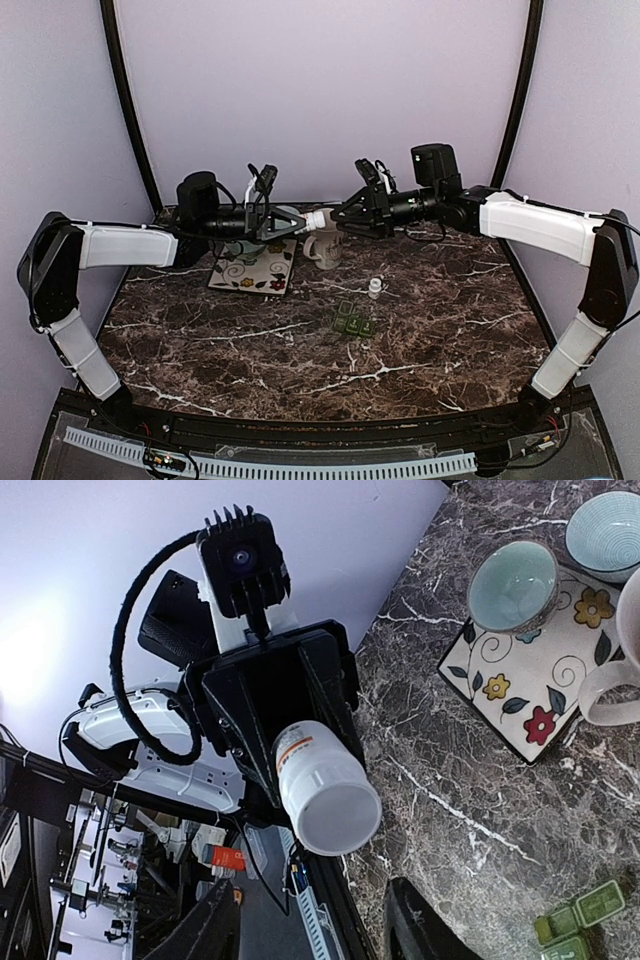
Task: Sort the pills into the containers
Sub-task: Unscrew the lid of the pill bottle.
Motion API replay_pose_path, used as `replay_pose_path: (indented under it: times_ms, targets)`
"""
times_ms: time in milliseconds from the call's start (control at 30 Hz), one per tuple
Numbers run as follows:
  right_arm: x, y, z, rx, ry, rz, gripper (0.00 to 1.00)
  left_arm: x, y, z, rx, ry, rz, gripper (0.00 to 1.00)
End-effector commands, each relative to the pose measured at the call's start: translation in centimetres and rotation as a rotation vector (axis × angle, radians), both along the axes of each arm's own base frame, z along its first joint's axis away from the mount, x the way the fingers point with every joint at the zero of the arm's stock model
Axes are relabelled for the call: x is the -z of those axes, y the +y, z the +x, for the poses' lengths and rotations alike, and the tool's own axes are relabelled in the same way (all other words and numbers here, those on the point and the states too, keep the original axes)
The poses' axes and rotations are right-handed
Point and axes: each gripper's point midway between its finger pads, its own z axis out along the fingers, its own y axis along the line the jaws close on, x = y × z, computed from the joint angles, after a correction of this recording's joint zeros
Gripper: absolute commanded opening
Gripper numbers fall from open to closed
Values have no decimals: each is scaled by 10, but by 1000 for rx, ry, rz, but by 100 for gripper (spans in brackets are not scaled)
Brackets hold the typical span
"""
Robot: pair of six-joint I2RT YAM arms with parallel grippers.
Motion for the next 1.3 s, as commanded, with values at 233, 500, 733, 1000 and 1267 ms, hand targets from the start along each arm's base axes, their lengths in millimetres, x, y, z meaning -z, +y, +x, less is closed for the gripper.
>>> replay_pose_path:
  times_ms: [233, 500, 733, 1000, 1267]
  targets:
    - [-15, 3, 3, -5, 48, 44, 46, -30, -1, -17, 85, -74, -72, 0]
    - [-17, 4, 2, -12, 62, 53, 46, -28, -6, -22, 113, -65, -77, 0]
    - [-23, 8, 1, -20, 68, 66, 46, -25, -11, -24, 127, -60, -74, 0]
    - [-20, 14, -3, -35, 79, 58, 47, -26, -14, -22, 128, -66, -76, 0]
    - [-16, 18, -2, -47, 85, 53, 46, -26, -18, -19, 136, -66, -77, 0]
